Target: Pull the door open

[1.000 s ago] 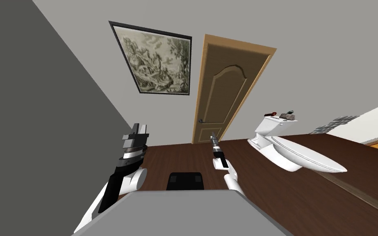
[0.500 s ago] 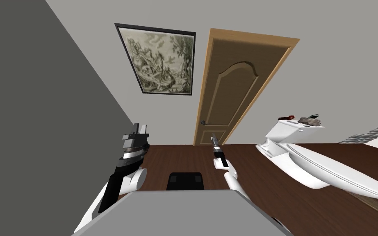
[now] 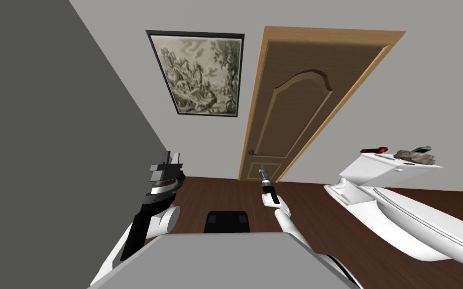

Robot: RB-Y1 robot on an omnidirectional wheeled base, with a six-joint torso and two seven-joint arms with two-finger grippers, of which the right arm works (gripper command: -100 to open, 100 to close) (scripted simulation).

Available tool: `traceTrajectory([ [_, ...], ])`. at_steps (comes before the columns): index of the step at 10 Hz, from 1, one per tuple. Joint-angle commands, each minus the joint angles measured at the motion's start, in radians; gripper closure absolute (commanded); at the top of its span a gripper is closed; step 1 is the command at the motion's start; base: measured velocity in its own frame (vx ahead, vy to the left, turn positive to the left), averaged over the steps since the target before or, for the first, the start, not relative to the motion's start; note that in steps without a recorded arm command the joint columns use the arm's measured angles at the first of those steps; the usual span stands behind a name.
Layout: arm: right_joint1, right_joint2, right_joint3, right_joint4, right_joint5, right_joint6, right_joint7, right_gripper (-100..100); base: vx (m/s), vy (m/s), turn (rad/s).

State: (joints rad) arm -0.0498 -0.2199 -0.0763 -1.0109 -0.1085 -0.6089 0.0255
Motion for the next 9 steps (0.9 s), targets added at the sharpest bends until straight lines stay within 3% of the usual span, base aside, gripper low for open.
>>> traceTrajectory([
  [1,-0.019,-0.007,-0.003,0.044,-0.008,-0.008,-0.005,-100,0.067,-0.065,0.145],
  [9,-0.094,-0.032,-0.017,0.220,-0.040,-0.036,-0.024,-100,0.062,-0.057,0.101],
])
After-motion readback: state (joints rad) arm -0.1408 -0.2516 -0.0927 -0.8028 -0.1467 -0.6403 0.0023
